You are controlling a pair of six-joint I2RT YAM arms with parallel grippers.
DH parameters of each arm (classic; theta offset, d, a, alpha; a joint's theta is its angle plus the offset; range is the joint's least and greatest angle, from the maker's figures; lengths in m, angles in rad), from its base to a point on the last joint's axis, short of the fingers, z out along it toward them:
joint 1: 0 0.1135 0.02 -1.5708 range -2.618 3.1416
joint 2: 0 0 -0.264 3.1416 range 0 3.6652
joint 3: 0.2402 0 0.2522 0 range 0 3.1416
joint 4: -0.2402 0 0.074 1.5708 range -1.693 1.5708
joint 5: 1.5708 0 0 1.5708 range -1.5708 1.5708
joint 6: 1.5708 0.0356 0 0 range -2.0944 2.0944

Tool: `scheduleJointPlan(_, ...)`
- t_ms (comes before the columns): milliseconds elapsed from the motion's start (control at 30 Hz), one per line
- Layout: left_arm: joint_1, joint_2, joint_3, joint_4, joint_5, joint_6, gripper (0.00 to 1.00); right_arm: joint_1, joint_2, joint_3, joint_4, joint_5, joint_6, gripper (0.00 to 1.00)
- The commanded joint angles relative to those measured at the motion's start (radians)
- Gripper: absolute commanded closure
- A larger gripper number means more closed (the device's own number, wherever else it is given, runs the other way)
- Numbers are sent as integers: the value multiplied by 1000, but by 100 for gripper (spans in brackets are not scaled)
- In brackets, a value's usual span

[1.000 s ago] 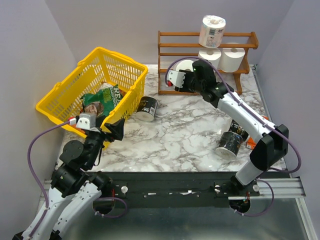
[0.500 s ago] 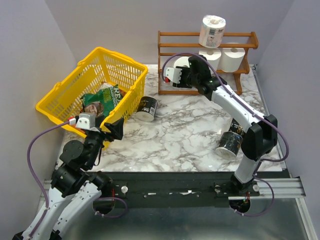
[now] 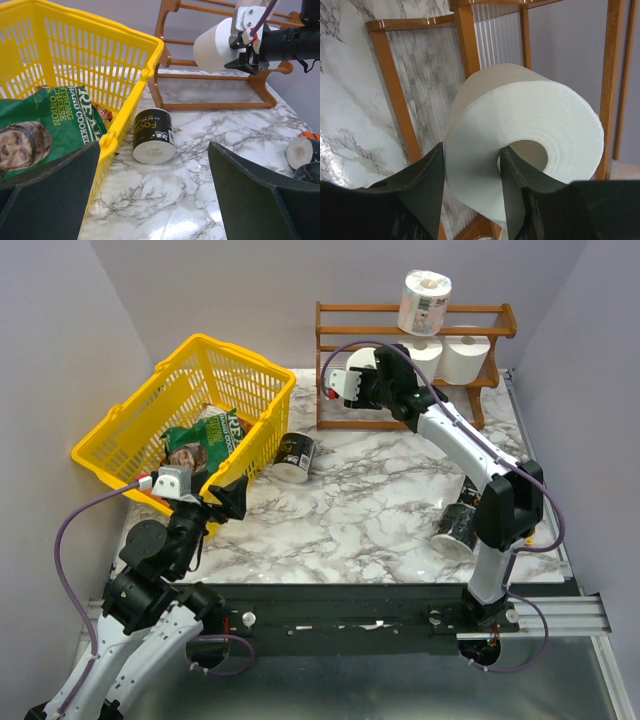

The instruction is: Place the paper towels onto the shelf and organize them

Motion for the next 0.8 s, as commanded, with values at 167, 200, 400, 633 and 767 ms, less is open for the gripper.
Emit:
scheduleJointPlan(167, 1, -3, -6, 11, -36, 10, 1, -12, 57, 115, 52, 1, -50, 49)
scheduleJointPlan(200, 1, -3, -4, 11, -37, 10, 1, -13, 62, 119, 53, 4, -50, 49)
scheduleJointPlan(400, 1, -3, -4, 13, -39, 10, 1, -16, 89, 144, 69, 32, -50, 42)
scheduleJointPlan(633, 1, -6, -6, 13, -39, 8, 1, -22, 114, 171, 87, 50, -53, 40)
scheduleJointPlan(767, 0, -4, -6, 14, -39, 10, 1, -26, 126, 182, 105, 59, -61, 41)
